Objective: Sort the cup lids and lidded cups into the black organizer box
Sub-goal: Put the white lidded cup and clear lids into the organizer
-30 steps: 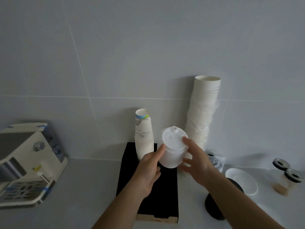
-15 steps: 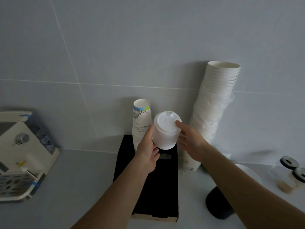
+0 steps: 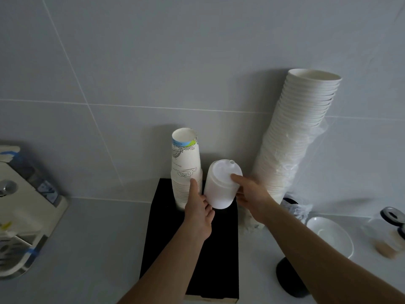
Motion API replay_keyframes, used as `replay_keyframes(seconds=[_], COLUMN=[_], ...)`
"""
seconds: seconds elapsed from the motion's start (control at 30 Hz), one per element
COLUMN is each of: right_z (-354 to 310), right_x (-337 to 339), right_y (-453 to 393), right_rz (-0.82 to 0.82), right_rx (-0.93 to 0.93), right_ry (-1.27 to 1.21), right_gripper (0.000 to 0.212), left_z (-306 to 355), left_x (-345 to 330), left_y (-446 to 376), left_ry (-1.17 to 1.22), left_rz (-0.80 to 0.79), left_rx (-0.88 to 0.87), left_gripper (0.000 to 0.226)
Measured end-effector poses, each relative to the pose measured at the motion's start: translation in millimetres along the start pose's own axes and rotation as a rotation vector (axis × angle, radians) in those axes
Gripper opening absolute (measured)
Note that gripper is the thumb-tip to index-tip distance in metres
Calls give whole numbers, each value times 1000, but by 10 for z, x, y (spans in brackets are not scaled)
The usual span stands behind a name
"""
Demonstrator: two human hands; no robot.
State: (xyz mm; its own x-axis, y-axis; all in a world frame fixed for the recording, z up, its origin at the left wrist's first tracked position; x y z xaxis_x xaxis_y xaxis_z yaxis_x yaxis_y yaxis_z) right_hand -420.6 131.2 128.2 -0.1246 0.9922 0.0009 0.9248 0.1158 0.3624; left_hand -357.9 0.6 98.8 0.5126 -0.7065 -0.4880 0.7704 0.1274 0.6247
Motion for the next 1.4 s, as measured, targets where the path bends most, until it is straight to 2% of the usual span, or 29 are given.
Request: replay_keyframes(seconds=[0.07,0.17,0.33,0.43,0.5,0.73,0.83,0.9,1.0,1.03,1.1,1.17,1.27,1.4], right_z=[25,40,45,92,150,276,271,260,329,380,478,547,565,549], right_x=[-7,-19,-32,-50,-56,-77,-96,-90,-78,-75,-52,-36,-27,-30], right_y=[-48,-98,-154,-165,-162,-122,-115,-114,-137,-143,-151,-161,-158,-155], right_rz=[18,32,66,73,79,130,141,159,193,209,245,251,215,160], right_rx=[17,23,28,45,71,83,99,114,133,140,165,193,243,285], right_ry=[13,18,14,-16,-22,-54,-6,33,164,217,331,432,550,632], right_gripper=[18,28,34,22,21,38,35,31,35,38,42,42,34,12], left_z=[-2,26,80,45,23,-35,-53,-48,-90,-103,-77,-30,-17,-69], left_x=[-6,-39,-118,-116,-116,-171,-183,-178,-116,-93,-85,-87,-59,-43], left_y=[-53,-96,-112,-183,-214,-213,-225,-252,-381,-411,-389,-334,-334,-331], left_ry=[-4,-59,-179,-194,-192,-123,-98,-103,-179,-224,-338,-451,-593,-680], left_rz=[-1,-2,18,25,30,31,27,44,122,148,182,185,162,127], left_rx=[15,-4,-52,-62,-70,-104,-110,-130,-152,-150,-150,-178,-228,-250], left_gripper=[87,85,54,44,36,35,32,41,74,78,68,49,31,25])
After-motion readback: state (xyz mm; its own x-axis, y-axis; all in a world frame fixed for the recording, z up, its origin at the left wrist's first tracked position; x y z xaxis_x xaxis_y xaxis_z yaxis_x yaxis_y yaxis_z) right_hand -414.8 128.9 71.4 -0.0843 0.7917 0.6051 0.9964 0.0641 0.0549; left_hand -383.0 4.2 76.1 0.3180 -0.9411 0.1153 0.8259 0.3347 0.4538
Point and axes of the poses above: each hand's wrist, its own y-axis away from the middle knuckle, its own x-axis out of the back of the hand, z = x × y, the point moved 6 cm from there along -y, towards the middle knuckle, and after that the axes turned 2 degrees about x, right-handed, at the moved point
